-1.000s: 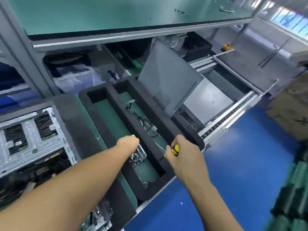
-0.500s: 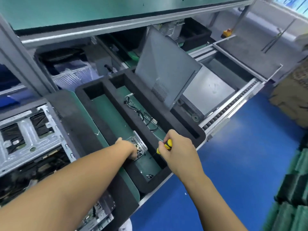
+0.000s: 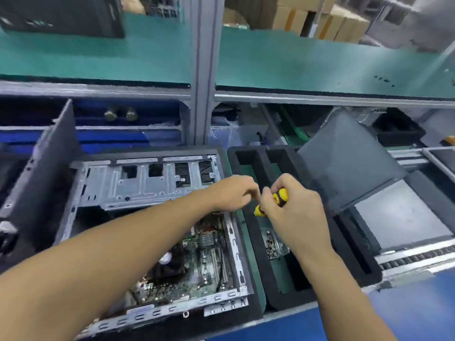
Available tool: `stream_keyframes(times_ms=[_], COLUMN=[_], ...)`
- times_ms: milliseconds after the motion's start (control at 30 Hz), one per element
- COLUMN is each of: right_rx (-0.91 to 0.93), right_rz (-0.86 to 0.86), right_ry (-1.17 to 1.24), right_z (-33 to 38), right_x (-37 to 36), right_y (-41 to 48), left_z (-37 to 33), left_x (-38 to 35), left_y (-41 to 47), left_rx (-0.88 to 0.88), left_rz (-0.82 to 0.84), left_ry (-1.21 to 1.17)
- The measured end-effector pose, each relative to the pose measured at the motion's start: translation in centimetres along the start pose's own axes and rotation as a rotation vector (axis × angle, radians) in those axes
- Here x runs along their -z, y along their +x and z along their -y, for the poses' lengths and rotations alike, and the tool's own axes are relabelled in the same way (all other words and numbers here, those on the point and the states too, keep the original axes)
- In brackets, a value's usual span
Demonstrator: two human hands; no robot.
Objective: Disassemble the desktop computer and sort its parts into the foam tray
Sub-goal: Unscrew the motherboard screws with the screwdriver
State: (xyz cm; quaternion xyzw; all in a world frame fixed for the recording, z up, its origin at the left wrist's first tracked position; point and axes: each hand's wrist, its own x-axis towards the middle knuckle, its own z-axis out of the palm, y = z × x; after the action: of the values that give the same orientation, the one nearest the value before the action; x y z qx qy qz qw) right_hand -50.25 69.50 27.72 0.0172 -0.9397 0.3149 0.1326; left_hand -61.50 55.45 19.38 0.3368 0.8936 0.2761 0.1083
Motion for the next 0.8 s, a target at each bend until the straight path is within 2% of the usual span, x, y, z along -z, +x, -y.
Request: stream_keyframes(times_ms=[167,333,500,633,700,800], right_rx=[0.066,0.005,-0.029,-0.066,-0.076,-0.083], right_rz=[0.093,0.191,0.254,0.274,0.310,0.359], right_ry=[-0.059,-0.152,-0.120,-0.130,-0.183,-0.250], right_z=[2.9,3.6,4.1,4.2,4.2,4.2], right_x=[-3.4,-6.2,-7.5,-8.4,-9.1,-10.6], right_y=[-0.3,-0.8,-0.9,-1.2,-1.6,-2.1], left_z=[3.0,5.2,7.2,8.9,9.4,10.0], left_x=[1.9,1.0,-1.3,-4.4,-5.2,-5.5], left_y=[-6.1,-10.1,-11.0,-11.6,-11.8,-11.7], left_rx=[0.115,0.237,0.313,0.451,0.487,0.505], left_rz=[-0.022,0.104,0.270,0.466,0.464,0.363], left_ry=[-0.145,-0.233,-0.046,0.190,0.206,0.143])
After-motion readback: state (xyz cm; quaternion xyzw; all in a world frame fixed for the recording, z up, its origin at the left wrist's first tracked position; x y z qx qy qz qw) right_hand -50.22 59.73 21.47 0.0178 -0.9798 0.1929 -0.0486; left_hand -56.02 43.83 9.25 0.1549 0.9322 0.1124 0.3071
